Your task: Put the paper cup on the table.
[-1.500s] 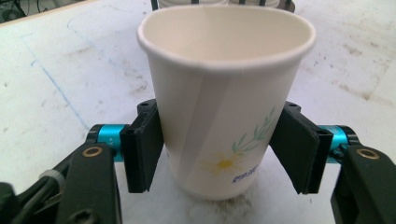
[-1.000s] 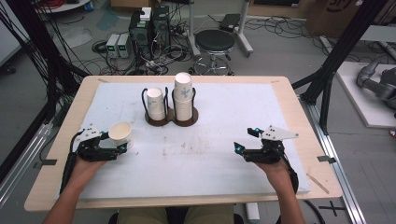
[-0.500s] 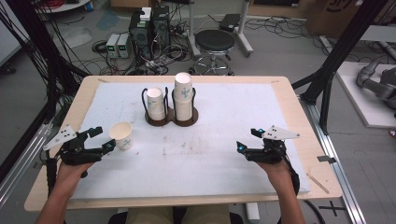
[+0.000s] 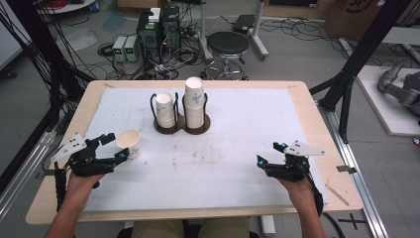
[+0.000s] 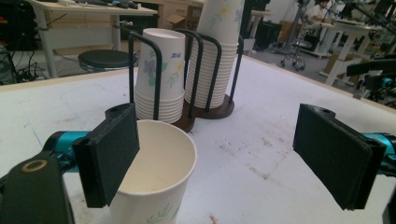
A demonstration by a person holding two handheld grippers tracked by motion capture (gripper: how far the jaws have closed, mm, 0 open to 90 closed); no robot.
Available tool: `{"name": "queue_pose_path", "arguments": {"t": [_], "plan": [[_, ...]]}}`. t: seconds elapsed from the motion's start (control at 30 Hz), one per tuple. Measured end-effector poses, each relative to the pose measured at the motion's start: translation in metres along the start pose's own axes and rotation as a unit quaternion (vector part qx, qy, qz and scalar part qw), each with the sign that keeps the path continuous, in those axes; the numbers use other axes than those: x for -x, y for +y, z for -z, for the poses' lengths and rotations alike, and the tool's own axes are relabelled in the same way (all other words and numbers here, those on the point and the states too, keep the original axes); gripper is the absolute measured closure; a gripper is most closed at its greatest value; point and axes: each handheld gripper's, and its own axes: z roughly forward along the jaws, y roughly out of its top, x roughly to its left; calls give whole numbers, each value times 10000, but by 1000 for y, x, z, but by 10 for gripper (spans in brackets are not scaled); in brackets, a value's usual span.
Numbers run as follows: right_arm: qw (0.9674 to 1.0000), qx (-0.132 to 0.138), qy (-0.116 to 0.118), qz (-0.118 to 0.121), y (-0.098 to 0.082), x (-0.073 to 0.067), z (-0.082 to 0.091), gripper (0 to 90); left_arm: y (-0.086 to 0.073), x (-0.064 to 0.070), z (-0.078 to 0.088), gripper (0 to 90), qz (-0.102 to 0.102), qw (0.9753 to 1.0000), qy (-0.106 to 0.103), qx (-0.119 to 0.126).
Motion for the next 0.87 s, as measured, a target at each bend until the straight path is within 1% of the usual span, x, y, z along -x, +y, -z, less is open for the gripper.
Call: {"name": "queue_pose_path", "arguments": {"t": [0.03,0.1,0.13,0.3,0.33,0.37,0.4,0.43,0.53,0.6,0.7,0.77,0.83,0.87], "plan": [[10000,14,10,-28,0,-1,1,212,1,1,-1,145,-23,10000,1,2],[10000,21,-26,12,1,-2,3,212,1,3,-3,145,-40,10000,-5,4],[10000,32,-16,-18,1,-4,4,212,1,3,-3,145,-58,10000,-10,-6],[9999,137,-57,6,4,-7,6,212,-1,3,-1,145,-95,9999,33,-51],[9999,140,-41,-28,5,-8,6,212,-1,3,0,145,-89,9999,45,-43],[9999,156,-50,18,6,-7,5,212,-1,3,1,145,-102,9999,55,-37],[9999,157,-47,-16,6,-8,5,212,-1,3,2,145,-100,9999,75,-36],[9999,161,-41,19,7,-7,4,212,-1,3,3,145,-90,9999,87,-31],[9998,175,-16,1,8,-7,1,212,-3,2,4,146,-112,9998,130,-59],[9998,180,4,33,9,-7,0,212,-3,2,4,145,-103,9998,136,-53],[9999,156,27,19,8,-8,-2,212,-4,3,5,145,-99,9998,149,-39],[9998,167,37,60,8,-8,-3,212,-4,3,4,145,-99,9999,133,-31],[9998,160,54,58,8,-8,-3,212,-4,3,3,145,-129,9998,144,-46],[9998,169,55,63,8,-8,-3,212,-4,3,2,145,-100,9998,149,-41]]}}
